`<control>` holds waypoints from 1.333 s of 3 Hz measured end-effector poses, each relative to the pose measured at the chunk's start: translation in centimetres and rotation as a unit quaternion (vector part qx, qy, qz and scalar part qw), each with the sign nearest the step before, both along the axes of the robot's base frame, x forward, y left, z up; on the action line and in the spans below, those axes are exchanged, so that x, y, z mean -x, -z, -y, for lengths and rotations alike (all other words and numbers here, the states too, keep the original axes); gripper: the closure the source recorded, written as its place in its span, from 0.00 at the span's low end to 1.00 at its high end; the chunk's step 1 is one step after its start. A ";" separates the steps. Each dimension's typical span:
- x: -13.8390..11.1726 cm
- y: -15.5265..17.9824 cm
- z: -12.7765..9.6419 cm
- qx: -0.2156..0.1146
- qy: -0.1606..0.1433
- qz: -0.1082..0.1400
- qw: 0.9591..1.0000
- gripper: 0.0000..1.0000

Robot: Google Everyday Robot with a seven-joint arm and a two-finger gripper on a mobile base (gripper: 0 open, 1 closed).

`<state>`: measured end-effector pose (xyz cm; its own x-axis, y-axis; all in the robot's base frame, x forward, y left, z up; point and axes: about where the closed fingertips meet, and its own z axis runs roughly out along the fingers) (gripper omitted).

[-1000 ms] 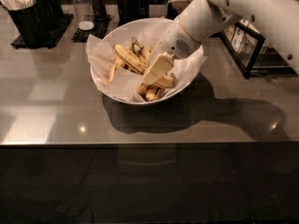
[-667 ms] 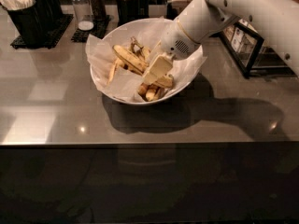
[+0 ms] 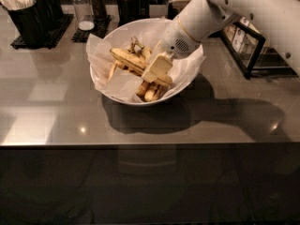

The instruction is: Pick banana from white bowl

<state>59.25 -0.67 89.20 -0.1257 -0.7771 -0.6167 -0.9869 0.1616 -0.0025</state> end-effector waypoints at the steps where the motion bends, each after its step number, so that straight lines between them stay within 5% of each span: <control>1: 1.5 -2.2 1.4 -0.005 0.000 0.026 1.000 1.00; 2: 4.1 -6.3 4.0 -0.026 -0.001 0.058 0.998 1.00; 3: 7.8 -10.2 6.9 -0.001 0.010 0.086 0.996 1.00; 4: 10.9 -11.7 9.8 -0.014 0.029 0.091 0.995 1.00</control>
Offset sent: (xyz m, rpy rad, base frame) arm -0.0748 -0.0828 0.1197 0.1122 -0.1982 -0.0048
